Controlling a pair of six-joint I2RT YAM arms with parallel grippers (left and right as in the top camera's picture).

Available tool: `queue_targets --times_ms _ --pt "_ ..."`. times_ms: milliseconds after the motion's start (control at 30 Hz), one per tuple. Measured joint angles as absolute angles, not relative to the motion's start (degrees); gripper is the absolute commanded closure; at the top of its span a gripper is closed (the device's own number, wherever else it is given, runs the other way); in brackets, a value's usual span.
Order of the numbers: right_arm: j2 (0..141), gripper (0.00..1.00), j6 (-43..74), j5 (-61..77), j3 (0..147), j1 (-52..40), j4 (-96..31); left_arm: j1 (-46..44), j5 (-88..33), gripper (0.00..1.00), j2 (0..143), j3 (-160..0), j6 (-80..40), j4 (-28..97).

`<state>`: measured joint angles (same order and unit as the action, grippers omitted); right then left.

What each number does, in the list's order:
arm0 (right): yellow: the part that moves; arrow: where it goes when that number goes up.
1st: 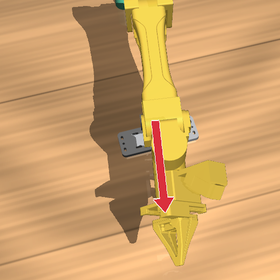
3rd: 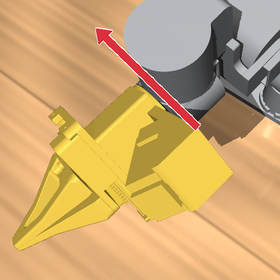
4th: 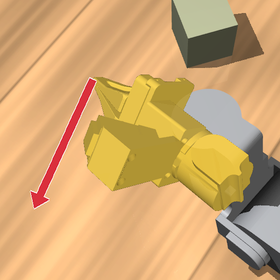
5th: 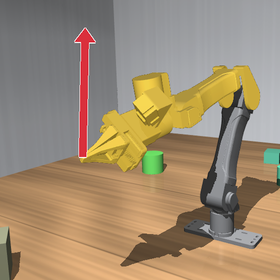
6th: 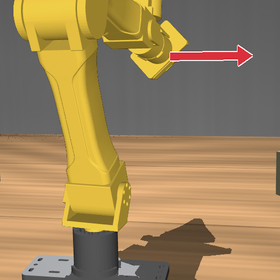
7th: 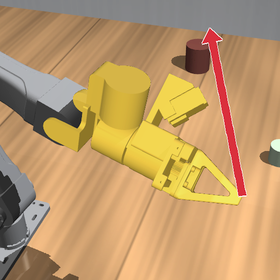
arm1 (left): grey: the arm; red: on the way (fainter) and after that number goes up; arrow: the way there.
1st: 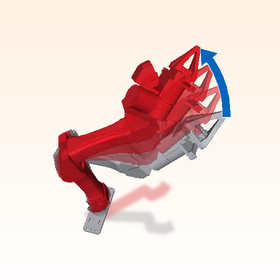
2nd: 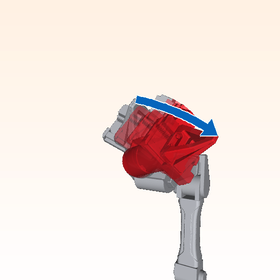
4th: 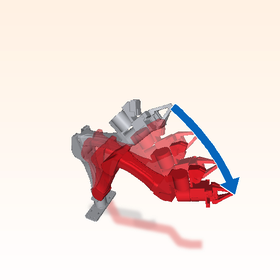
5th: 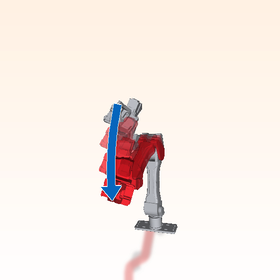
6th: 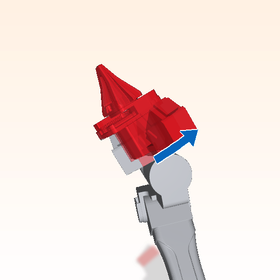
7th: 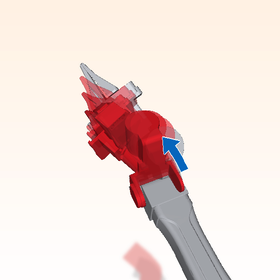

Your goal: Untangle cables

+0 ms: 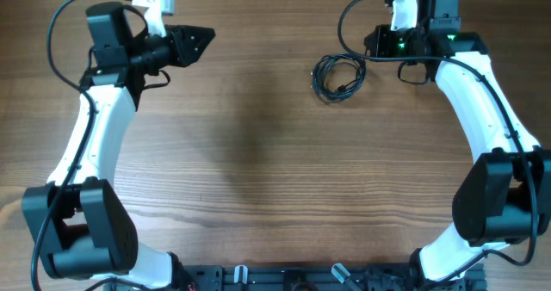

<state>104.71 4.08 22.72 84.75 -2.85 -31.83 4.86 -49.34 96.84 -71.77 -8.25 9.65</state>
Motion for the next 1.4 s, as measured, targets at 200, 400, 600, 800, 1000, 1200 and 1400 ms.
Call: queue_targets --times_ms 200,400,600,800,1000,1200,1400 --pt "104.71 0.96 3.79 31.55 84.71 -2.85 -28.42 1.13 -49.36 0.63 96.84 -71.77 -8.27 10.09" --pt "104.71 0.96 4.62 38.68 84.66 -2.85 -24.32 -2.79 -49.19 0.64 96.84 -71.77 -8.25 10.07" --pt "104.71 0.96 9.10 44.47 84.60 -2.87 -16.10 -3.55 -49.06 0.64 96.84 -71.77 -8.25 10.35" --pt "104.71 0.96 13.30 47.64 84.58 -4.10 -9.85 -3.77 -48.71 0.64 96.84 -71.77 -8.25 11.66" --pt "104.71 0.96 17.06 48.27 84.55 -8.08 -3.11 -5.89 -48.69 0.60 96.84 -71.77 -7.64 13.39" --pt "104.71 0.96 21.52 48.64 84.55 -10.20 1.10 -9.26 -48.69 0.60 96.84 -71.75 -5.67 13.98" --pt "104.71 0.96 25.91 49.15 84.55 -10.04 3.92 -9.80 -48.71 0.63 97.71 -71.77 -4.75 13.65"
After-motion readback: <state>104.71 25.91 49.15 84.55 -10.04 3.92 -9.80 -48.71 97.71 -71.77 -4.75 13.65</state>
